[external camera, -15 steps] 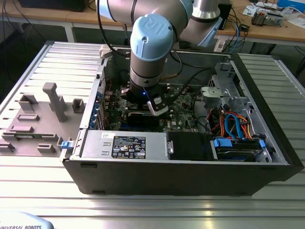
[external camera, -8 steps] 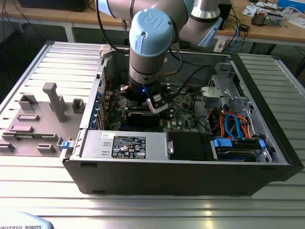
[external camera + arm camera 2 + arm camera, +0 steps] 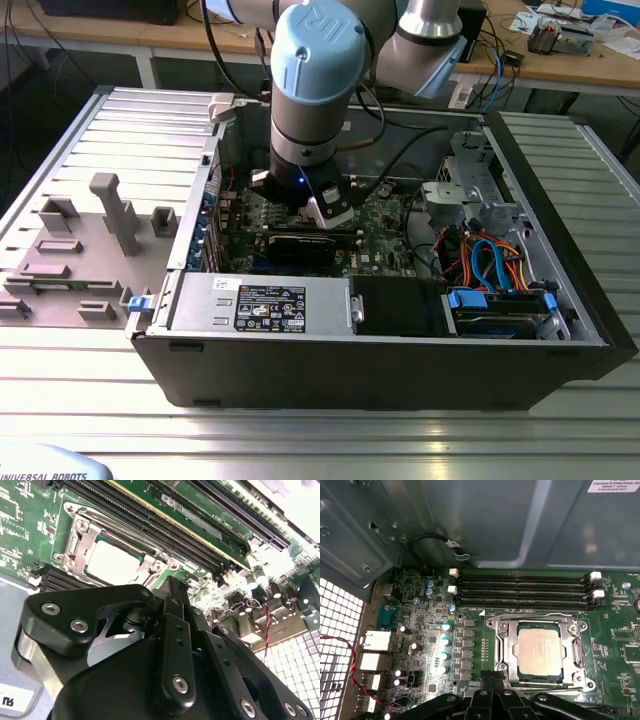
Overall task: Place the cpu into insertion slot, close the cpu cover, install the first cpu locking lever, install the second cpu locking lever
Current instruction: 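Install the second cpu locking lever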
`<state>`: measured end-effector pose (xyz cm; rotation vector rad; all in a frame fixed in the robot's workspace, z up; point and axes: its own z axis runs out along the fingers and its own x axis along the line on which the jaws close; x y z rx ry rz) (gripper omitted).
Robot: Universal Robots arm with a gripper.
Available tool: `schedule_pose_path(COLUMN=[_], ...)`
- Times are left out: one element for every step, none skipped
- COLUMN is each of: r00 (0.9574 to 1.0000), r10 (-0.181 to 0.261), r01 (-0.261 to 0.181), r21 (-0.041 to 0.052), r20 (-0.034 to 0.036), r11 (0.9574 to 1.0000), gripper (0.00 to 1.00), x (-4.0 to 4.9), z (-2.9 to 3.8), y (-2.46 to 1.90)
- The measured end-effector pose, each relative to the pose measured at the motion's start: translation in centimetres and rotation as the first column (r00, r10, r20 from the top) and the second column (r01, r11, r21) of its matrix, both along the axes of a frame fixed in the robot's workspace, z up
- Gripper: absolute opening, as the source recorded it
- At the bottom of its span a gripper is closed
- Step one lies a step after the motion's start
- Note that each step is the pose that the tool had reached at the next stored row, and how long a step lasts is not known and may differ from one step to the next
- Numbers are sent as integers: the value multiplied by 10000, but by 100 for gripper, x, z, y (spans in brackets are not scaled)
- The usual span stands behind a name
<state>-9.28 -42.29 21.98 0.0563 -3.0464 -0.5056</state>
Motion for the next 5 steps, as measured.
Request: schedule_pose_path(r00=[10000,10000,10000,10000,10000], r10=[0,0,0,0,0], r01=[0,0,0,0,0], r21=[1,0,0,0,0], r20=[0,0,0,0,0], r11=[10000,10000,10000,10000,10000], gripper=[11,11,11,11,11], x=[0,0,0,0,0], z=[1,7,14,14,15], y=[0,0,0,0,0])
